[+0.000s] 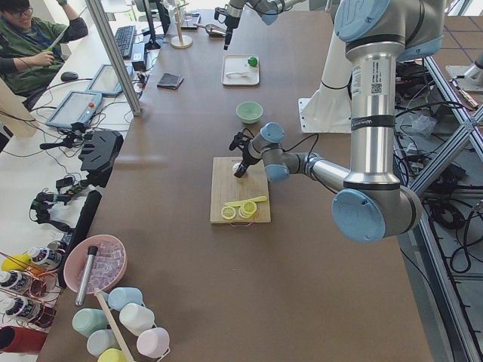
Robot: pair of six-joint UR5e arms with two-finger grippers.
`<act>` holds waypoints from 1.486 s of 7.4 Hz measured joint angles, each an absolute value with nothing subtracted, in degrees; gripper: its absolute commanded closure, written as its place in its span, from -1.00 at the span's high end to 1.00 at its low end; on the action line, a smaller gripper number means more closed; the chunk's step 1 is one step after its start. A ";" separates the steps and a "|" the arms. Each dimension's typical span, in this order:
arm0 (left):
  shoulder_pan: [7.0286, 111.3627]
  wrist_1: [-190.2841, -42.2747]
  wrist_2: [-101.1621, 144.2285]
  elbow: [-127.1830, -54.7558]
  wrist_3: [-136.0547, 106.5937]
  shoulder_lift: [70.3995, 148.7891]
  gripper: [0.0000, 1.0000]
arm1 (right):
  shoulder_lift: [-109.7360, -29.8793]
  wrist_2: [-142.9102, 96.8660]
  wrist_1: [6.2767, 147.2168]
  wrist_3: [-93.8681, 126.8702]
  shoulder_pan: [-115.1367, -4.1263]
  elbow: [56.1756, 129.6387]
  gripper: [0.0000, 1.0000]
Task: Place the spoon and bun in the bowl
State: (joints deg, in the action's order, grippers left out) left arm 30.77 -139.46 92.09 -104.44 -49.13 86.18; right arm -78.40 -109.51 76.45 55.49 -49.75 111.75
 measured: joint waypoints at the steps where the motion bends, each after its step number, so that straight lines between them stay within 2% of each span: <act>1: 30.72 -139.46 92.05 -104.17 -49.13 86.38 0.46 | -78.40 -109.51 76.46 55.49 -49.75 111.72 1.00; 2: 30.51 -139.45 92.01 -103.92 -49.17 86.71 0.46 | -78.40 -109.51 76.46 55.50 -49.75 111.72 1.00; 3: 30.15 -139.46 91.97 -103.53 -49.26 87.09 0.30 | -78.40 -109.51 76.46 55.50 -49.75 111.71 1.00; 5: 29.67 -139.64 91.95 -102.56 -49.41 88.06 -0.63 | -78.44 -109.51 76.46 55.48 -49.75 111.65 1.00; 6: 29.66 -139.79 92.10 -102.63 -49.54 88.26 -0.72 | -78.42 -109.51 76.47 55.47 -49.74 111.64 1.00; 9: 29.93 -139.72 94.47 -106.64 -50.01 89.51 -0.70 | -78.34 -109.51 76.47 55.46 -49.75 111.70 1.00; 11: 29.82 -138.78 94.46 -105.09 -53.05 95.89 -0.66 | -78.35 -109.51 76.46 55.51 -49.72 111.66 1.00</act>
State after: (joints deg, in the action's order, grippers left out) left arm 29.82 -138.78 94.46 -105.09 -53.05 95.89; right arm -78.35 -109.51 76.46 55.51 -49.72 111.66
